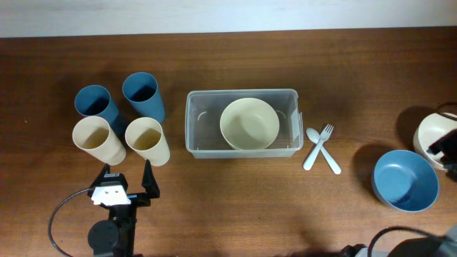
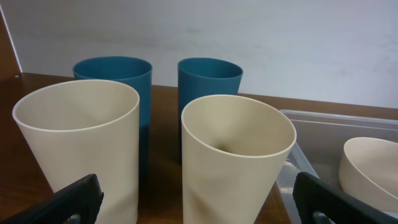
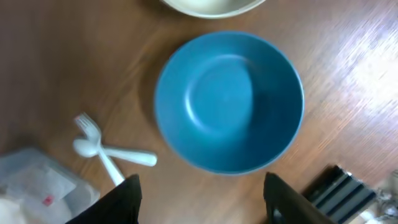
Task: Pack container
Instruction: 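Open the right gripper and withdraw it to the right, then grasp the rim of the second cream bowl with the right gripper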
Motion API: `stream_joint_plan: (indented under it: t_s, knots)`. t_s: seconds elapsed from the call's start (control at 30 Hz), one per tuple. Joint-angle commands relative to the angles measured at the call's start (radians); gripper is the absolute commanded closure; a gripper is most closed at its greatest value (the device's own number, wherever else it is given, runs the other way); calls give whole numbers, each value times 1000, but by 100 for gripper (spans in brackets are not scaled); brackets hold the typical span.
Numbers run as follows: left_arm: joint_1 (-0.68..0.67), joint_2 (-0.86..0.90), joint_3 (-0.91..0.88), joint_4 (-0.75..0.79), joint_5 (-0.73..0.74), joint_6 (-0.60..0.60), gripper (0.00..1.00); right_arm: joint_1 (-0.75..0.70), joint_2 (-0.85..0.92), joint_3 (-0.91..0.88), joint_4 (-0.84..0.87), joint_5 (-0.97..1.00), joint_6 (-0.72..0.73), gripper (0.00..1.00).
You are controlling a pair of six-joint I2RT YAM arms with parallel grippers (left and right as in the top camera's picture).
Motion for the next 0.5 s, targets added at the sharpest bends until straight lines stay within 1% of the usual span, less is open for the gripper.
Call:
stream_joint_plan:
  t_s: [0.0,0.07,0.2,0.33,0.47]
  knots:
    - [-3,-8,-1,-8,7,16,0,-57,-8,-95,70,-25,73,42]
    - [-3,-8,-1,-8,7,16,0,-87,-8,-140,124,-24,106,42]
    - [-3,-8,-1,-8,7,16,0,-115,-6,-174,203,-24,142,42]
    - [-3,-8,-1,-8,7,16,0,-115,15,-176,278,53,235,42]
    - [-3,-8,-1,-8,7,16,0,-115,56,-176,322,106,294,42]
